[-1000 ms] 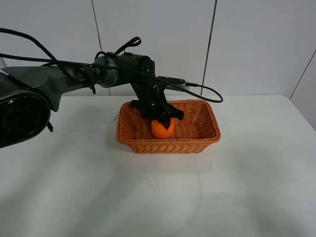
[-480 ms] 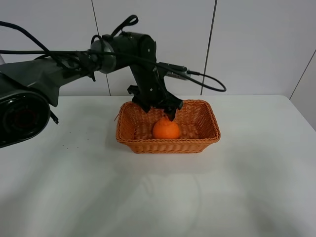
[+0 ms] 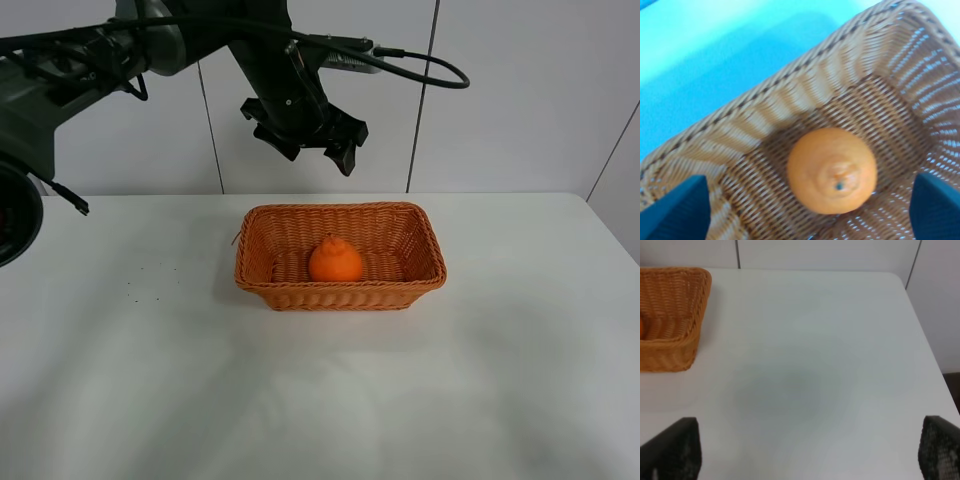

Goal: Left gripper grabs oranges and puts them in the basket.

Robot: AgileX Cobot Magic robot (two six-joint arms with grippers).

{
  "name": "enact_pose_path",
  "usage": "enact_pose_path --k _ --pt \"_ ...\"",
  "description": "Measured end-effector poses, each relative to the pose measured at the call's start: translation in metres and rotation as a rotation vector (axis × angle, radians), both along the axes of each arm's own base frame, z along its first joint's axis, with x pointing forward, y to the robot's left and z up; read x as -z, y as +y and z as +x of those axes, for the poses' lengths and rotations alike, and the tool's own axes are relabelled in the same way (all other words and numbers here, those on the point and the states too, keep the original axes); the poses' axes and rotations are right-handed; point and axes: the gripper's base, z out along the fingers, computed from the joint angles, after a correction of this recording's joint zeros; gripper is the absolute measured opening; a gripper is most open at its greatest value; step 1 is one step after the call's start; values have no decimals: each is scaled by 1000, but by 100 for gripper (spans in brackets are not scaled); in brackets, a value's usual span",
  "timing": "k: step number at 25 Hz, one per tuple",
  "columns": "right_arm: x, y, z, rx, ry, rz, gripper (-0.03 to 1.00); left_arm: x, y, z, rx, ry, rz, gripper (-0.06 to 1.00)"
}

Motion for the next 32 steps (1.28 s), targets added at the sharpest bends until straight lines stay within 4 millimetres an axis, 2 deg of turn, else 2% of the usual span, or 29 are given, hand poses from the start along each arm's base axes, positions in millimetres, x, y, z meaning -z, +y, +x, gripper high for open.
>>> enact_pose_path --k 3,6,9,15,18,21,24,32 --pt "0 0 0 0 0 0 69 0 17 10 -39 3 2 90" --pt "0 0 0 0 0 0 69 1 45 24 -92 1 8 90" --pt "0 0 0 0 0 0 69 7 84 40 -154 11 26 90" --pt "0 0 0 0 0 0 69 18 175 66 -328 16 36 90" --pt "0 0 0 0 0 0 69 18 215 72 -409 10 33 90" --pt "0 0 0 0 0 0 69 18 245 74 -472 14 20 90" --pt "0 0 0 0 0 0 69 18 260 74 -504 20 1 90" --pt "0 0 0 0 0 0 69 20 261 69 -504 59 6 90"
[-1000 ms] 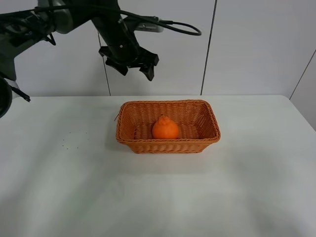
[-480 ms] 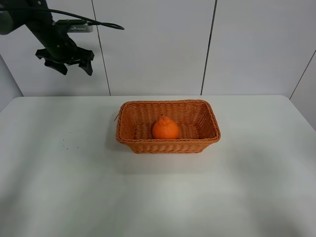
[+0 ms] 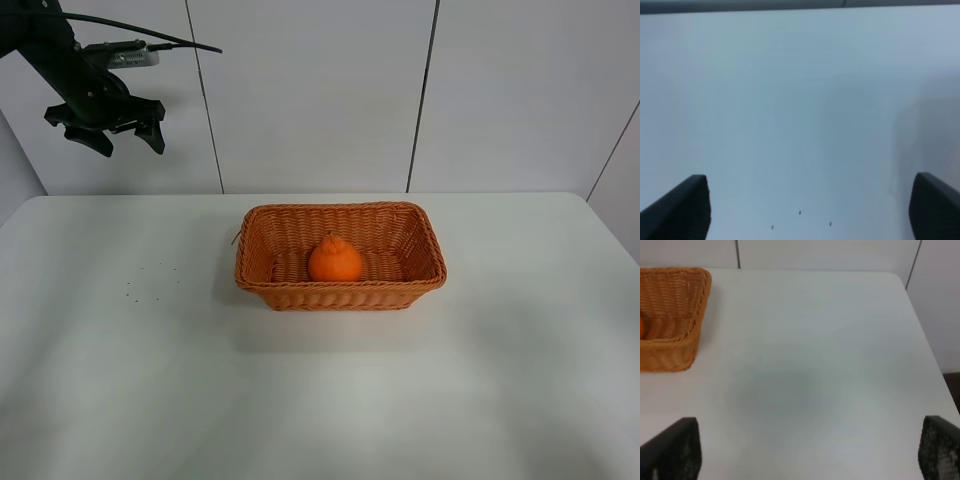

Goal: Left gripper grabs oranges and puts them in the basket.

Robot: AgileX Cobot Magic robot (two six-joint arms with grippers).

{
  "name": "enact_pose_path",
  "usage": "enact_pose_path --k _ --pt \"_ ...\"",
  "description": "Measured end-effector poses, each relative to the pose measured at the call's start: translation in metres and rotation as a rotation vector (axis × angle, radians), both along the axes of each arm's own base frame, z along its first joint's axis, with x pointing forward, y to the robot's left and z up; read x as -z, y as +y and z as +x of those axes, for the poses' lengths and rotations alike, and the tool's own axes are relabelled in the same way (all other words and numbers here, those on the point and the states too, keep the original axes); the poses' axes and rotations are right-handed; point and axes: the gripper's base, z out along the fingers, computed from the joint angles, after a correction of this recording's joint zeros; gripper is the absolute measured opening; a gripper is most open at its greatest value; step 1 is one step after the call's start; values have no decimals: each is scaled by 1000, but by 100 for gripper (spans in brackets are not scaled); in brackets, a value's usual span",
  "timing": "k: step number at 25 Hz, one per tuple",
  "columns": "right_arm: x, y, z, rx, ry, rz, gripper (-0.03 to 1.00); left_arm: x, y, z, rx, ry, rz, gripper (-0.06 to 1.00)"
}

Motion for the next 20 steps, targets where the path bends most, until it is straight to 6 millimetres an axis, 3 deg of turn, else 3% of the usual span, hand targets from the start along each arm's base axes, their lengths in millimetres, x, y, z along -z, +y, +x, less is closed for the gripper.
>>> enact_pose_path --k 4,11,20 --pt "0 0 0 0 0 0 69 -8 2 -21 1 50 30 90" --pt "0 0 0 0 0 0 69 -32 2 -76 -4 159 33 90" --pt "0 0 0 0 0 0 69 -47 1 -163 -1 215 33 90"
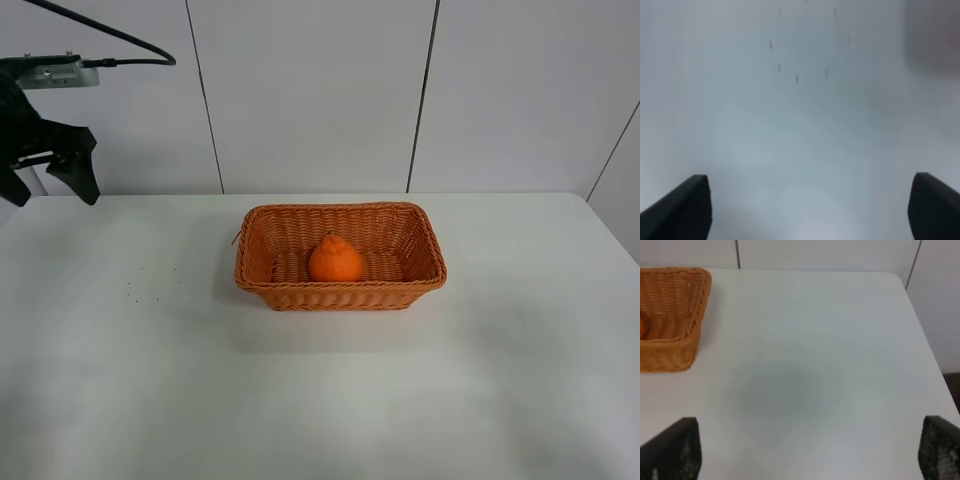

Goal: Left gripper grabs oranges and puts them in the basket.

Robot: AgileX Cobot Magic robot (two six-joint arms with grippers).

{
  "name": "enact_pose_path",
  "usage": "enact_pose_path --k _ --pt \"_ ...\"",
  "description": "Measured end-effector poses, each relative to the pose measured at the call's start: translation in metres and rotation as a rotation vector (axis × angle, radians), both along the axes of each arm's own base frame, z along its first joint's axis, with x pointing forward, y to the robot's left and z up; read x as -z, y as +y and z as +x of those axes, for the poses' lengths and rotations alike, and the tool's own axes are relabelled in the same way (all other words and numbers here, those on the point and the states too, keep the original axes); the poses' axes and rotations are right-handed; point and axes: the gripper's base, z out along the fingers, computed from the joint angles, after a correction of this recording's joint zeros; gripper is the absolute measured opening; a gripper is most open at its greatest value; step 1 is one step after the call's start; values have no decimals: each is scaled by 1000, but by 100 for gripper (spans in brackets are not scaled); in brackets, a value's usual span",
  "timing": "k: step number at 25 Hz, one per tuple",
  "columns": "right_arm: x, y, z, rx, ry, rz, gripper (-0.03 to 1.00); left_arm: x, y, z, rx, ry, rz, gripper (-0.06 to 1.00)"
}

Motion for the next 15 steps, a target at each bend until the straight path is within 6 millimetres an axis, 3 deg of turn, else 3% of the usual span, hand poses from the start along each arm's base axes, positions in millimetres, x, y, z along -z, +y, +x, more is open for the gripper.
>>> enact_pose_path --k 7,15 --pt "0 0 0 0 0 0 69 1 -1 -92 10 17 2 90" --pt "0 0 0 0 0 0 69 33 -1 -197 6 -13 28 90"
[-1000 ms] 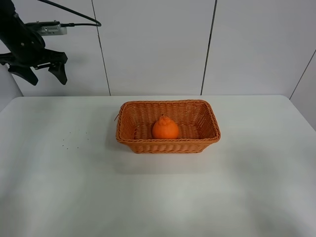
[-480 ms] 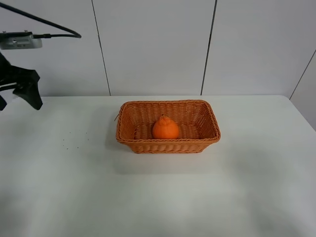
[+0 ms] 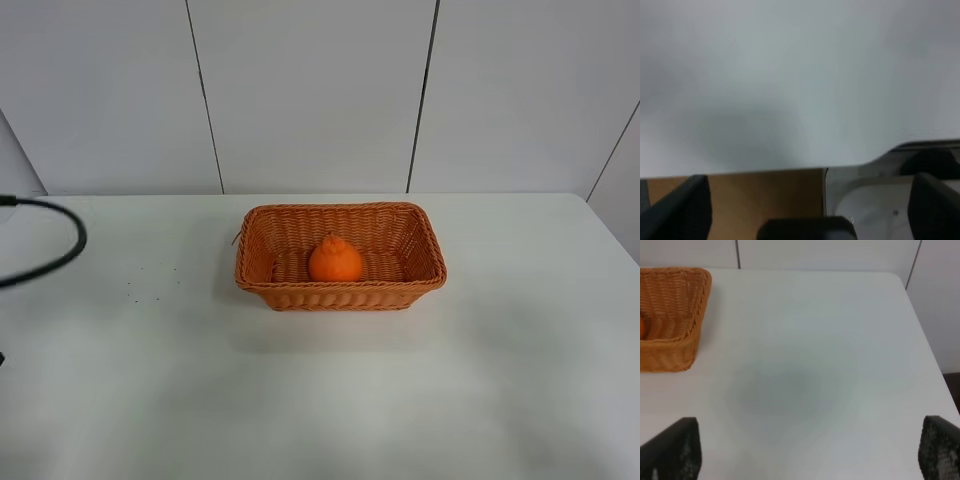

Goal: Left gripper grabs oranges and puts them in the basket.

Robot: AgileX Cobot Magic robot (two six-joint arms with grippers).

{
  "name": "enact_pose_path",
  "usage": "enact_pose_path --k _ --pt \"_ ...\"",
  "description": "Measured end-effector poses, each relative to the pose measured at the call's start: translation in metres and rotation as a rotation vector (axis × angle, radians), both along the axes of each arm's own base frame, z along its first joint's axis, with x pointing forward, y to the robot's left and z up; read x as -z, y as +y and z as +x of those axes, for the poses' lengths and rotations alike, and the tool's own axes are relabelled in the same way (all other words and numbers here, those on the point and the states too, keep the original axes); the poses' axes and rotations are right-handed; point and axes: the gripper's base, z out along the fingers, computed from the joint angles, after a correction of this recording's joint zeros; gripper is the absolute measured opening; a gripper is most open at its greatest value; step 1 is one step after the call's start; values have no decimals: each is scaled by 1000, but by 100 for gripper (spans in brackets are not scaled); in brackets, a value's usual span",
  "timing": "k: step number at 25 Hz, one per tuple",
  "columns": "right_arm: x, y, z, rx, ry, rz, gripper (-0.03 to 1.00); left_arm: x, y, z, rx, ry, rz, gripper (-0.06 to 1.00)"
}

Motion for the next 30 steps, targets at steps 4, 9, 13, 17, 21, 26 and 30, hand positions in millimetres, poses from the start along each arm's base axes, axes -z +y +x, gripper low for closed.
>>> enact_pose_path --k 4,9,13,17,21,26,30 --pt "0 0 0 0 0 0 69 17 -1 -40 -20 -104 -4 90" --pt "0 0 0 0 0 0 69 25 -1 -79 -33 -319 -9 89" --pt "0 0 0 0 0 0 69 22 -2 -101 -56 -503 -21 89" --pt "0 0 0 0 0 0 69 20 -2 -118 -55 -625 -23 89" --pt "0 0 0 0 0 0 69 20 -2 -130 -53 -712 -24 88" --pt "0 0 0 0 0 0 69 20 -2 -137 -53 -765 -25 88" --pt "0 0 0 0 0 0 69 20 -2 -138 -52 -765 -26 88"
